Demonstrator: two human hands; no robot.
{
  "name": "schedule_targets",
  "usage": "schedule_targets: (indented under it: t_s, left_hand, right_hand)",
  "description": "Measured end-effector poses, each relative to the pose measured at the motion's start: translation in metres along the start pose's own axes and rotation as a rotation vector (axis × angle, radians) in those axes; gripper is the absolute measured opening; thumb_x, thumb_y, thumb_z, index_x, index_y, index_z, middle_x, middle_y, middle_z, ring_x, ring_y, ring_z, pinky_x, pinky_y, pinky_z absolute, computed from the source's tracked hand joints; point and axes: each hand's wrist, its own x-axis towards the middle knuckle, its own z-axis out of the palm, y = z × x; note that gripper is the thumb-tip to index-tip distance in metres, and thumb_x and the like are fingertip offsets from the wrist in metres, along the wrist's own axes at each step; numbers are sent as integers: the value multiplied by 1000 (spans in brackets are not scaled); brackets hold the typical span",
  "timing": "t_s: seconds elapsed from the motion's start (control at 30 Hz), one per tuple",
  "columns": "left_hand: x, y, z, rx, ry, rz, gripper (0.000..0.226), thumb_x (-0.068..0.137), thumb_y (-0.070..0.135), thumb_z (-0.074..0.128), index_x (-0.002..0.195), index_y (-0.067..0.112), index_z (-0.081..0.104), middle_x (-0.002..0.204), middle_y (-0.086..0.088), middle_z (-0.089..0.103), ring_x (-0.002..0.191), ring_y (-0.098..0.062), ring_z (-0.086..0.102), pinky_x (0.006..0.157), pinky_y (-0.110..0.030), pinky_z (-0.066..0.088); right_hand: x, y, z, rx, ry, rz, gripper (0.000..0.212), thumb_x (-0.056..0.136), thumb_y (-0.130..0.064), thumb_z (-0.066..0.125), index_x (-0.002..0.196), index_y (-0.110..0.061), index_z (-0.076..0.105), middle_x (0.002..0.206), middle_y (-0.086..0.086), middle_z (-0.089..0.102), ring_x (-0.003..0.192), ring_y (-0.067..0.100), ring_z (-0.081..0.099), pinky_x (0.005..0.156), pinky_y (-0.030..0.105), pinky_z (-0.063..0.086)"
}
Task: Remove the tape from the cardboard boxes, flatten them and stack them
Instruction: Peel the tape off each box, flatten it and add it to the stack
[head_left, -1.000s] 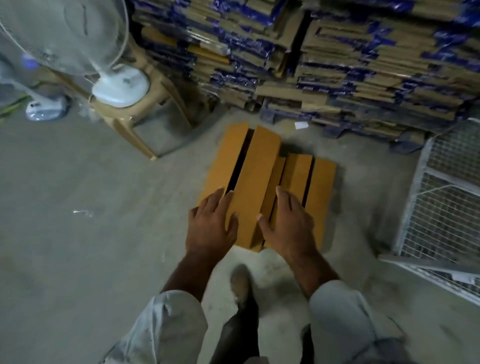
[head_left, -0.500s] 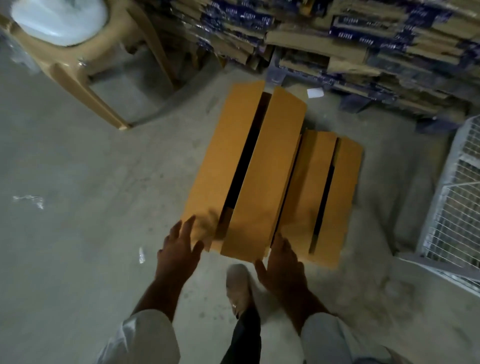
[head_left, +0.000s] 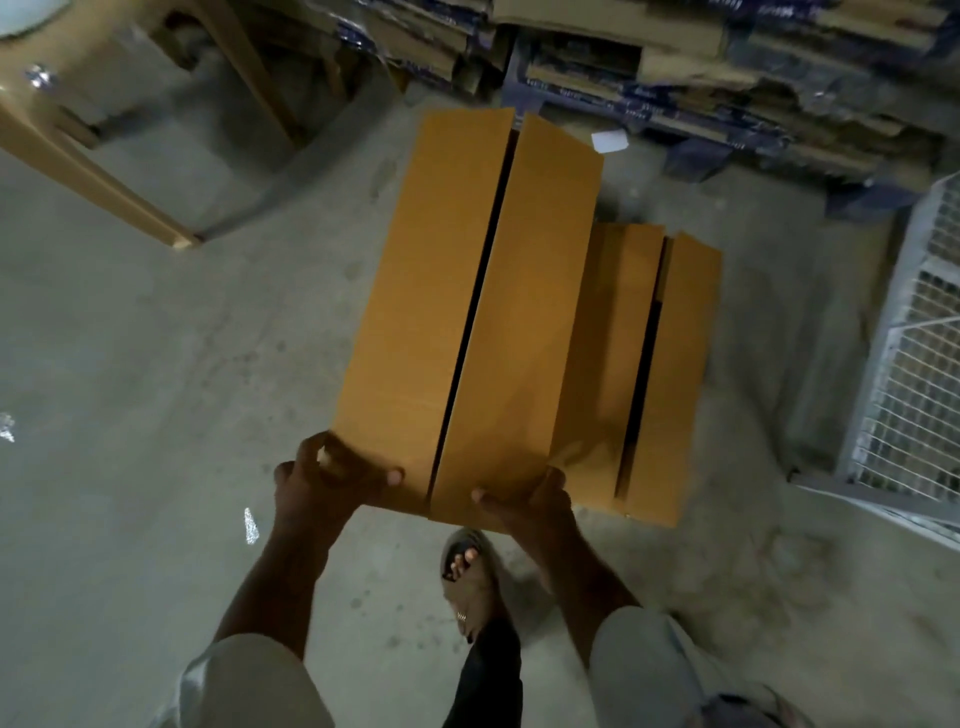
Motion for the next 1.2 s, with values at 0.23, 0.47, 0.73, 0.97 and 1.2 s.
schedule_targets:
  t_s: [0.23,0.47,0.73,0.97,1.2]
  left_hand:
    - [-93,60,-9,-355,61,155,86,44,54,100,113,47,49,127,7,62,112,-25,65,82,-53,62]
    - [-203,96,-6,-380,72,214,94,39,69,94,117,47,47,129,8,57,114,-28,62,81,-53,62]
    - [-353,164,36,-362,77,385,93,43,75,90,117,44,43,124,11,55,112,-27,63,78,-51,63]
    - [-494,235,90,-336,91,599,92,47,77,87,118,40,42,121,4,54,109,-28,61,76,-51,63]
    - [-618,303,158,-466,16,772,56,68,43,93,101,40,47,109,11,59,98,-16,65,76,-52,63]
  right_hand:
    - [-81,1,-43,161,204,-282,120,56,-71,86,154,-32,29,147,-3,44,133,24,48,107,49,50]
    - [-162,10,-129,226,238,-392,121,60,-63,89,159,-25,29,152,-4,46,135,18,47,109,39,48]
    - [-262,42,-283,318,368,-536,106,55,-68,88,146,-31,48,138,-8,60,125,16,59,105,40,52]
    - [-347,90,-435,398,466,-694,90,59,-63,92,136,-36,54,122,-16,64,111,10,64,95,39,58]
    - [-411,127,-577,431,582,-811,78,67,-53,92,129,-39,49,111,-19,55,100,8,58,74,23,50]
